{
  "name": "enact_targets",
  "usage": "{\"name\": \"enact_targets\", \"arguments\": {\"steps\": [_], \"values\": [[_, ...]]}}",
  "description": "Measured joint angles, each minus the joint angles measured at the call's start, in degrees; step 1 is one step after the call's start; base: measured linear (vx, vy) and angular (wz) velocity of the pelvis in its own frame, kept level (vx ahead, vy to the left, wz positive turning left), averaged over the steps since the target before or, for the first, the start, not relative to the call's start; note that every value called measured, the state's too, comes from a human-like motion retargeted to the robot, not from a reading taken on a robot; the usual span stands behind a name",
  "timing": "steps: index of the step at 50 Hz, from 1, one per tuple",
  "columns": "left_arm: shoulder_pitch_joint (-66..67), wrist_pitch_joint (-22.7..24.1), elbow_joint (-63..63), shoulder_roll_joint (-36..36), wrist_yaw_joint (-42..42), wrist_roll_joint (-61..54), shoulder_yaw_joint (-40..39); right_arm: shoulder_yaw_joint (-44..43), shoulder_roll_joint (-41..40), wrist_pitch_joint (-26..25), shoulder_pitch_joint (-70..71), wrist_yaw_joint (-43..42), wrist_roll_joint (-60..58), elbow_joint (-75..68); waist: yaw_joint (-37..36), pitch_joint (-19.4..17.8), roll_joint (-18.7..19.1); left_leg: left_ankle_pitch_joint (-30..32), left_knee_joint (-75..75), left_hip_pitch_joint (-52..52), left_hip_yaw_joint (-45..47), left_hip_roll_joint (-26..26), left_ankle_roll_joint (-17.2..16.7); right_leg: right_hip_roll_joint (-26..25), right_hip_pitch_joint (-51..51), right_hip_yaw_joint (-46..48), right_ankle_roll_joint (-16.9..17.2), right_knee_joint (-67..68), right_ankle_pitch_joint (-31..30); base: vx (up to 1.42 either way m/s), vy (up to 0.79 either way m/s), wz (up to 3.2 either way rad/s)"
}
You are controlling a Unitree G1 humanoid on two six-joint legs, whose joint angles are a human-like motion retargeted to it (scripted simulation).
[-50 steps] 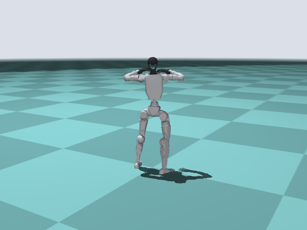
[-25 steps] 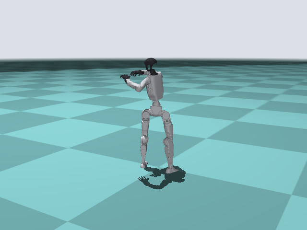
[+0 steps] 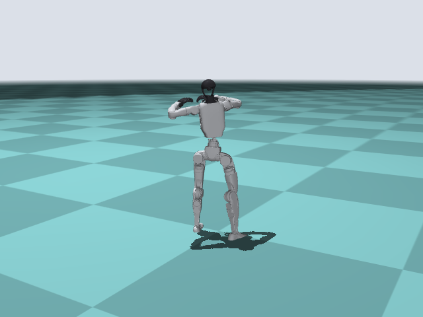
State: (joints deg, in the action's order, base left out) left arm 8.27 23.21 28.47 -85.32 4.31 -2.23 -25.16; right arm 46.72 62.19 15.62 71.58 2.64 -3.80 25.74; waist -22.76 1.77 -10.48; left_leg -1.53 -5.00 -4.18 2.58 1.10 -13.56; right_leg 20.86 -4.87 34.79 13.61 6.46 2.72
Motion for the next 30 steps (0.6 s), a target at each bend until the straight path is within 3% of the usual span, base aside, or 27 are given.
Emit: {"name": "enact_targets", "arguments": {"steps": [6,12,16,20,25,30], "values": [[-2.98,-0.3,0.28,2.02,-0.61,1.11,3.71,-1.07,-1.0,-0.29,-2.66,-0.24,0.66,0.23,-2.36,-1.77,0.38,-0.4,0.0,0.29,0.65,0.18,-0.01,0.34,0.15,-0.43,-0.04,0.26,-0.25,0.0,0.0,0.0],[7.22,-0.11,-0.43,8.3,-0.32,1.96,-5.08,-6.92,3.11,0.38,-13.03,-0.35,4.77,1.98,-7.6,-4.26,0.54,-1.11,0.0,0.95,1.94,0.06,0.34,0.36,0.32,-1.58,0.61,0.22,-0.7,0.01,0.01,-0.1],[17.65,0.33,0.12,13.87,0.04,2.14,-14.86,-16.87,7.12,1.16,-26.37,-0.01,7.88,4.39,-9.18,-5.51,0.18,-1.49,0.0,1.31,3.03,-0.15,0.46,0.26,0.67,-2.65,1.28,0.11,-1.02,0.01,0.0,-0.23],[22.05,0.76,-0.01,18.24,1.67,2.65,-18.95,-31.03,7.81,2.03,-44.39,-0.9,10.12,5.75,-8.93,-5.57,-0.46,-1.6,0.0,1.06,4.36,-1.09,0.15,-0.73,1.67,-3.92,1.39,-0.49,-1.48,-0.01,-0.04,-0.31],[19.83,0.52,-1.54,23.37,3.57,2.49,-14.55,-45.71,1.12,2.18,-64.5,-3.46,11.25,5.02,-5.84,-5.01,-1.1,-1.76,0.0,1.1,6.3,-2.19,0.01,-1.79,2.92,-6.02,1.39,-0.98,-1.72,-0.01,-0.06,-0.39],[14.22,-1.29,-8.19,31.55,2.57,2.62,-1.33,-50.97,-8.46,0.2,-76.96,-3.3,6.85,1.12,-0.94,-4.24,-0.68,-2.18,0.0,1.88,9.2,-3.31,0.24,-2.72,4.48,-9.4,1.39,-0.84,-1.59,-0.01,-0.07,-0.59]]}}
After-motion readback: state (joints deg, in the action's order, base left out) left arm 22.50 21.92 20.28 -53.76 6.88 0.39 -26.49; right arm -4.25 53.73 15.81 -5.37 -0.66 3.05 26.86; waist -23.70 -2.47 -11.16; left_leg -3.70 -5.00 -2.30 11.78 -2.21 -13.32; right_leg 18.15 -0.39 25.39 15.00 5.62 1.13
